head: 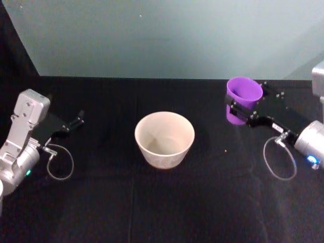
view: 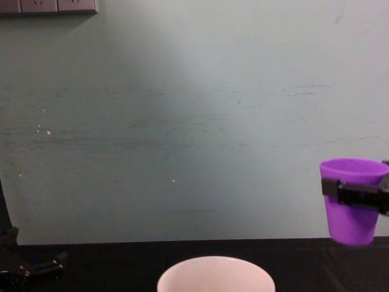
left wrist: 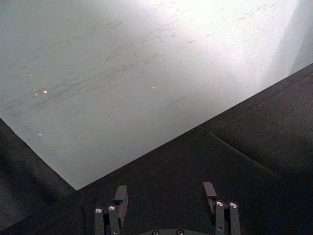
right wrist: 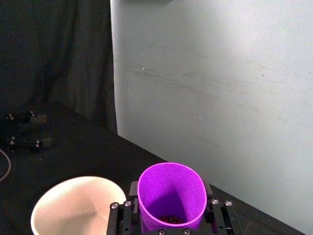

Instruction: Pick up the cup and pour the mung beans from the cup into the bowl.

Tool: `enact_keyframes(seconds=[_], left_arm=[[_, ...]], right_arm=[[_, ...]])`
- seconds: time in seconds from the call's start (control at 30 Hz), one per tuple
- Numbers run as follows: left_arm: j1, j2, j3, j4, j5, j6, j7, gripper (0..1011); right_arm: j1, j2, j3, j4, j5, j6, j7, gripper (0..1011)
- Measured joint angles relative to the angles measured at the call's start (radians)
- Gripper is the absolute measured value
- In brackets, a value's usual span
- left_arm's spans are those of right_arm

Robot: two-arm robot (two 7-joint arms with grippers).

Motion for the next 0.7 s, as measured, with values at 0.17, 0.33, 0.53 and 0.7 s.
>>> enact_keyframes(seconds=[0.17, 0.33, 0.53, 0.7], left_arm=[[0.0, 0.0, 0.0, 0.0, 0.0, 0.0, 0.0, 1000], [0.0, 0.0, 0.0, 0.0, 0.0, 0.0, 0.0, 1000], [0.0, 0.0, 0.0, 0.0, 0.0, 0.0, 0.0, 1000], [0.0, 0.0, 0.0, 0.0, 0.0, 0.0, 0.0, 1000]], right_arm=[[0.003, 0.01, 0.012, -0.036, 0.021, 0.048, -0.008, 731], [0.01, 0.023, 0.02, -0.062, 0.051, 0.092, -0.007, 731], [0.023, 0.043, 0.026, -0.084, 0.092, 0.133, -0.003, 731], [0.027, 0.055, 0.026, -0.086, 0.115, 0.14, -0.002, 731]])
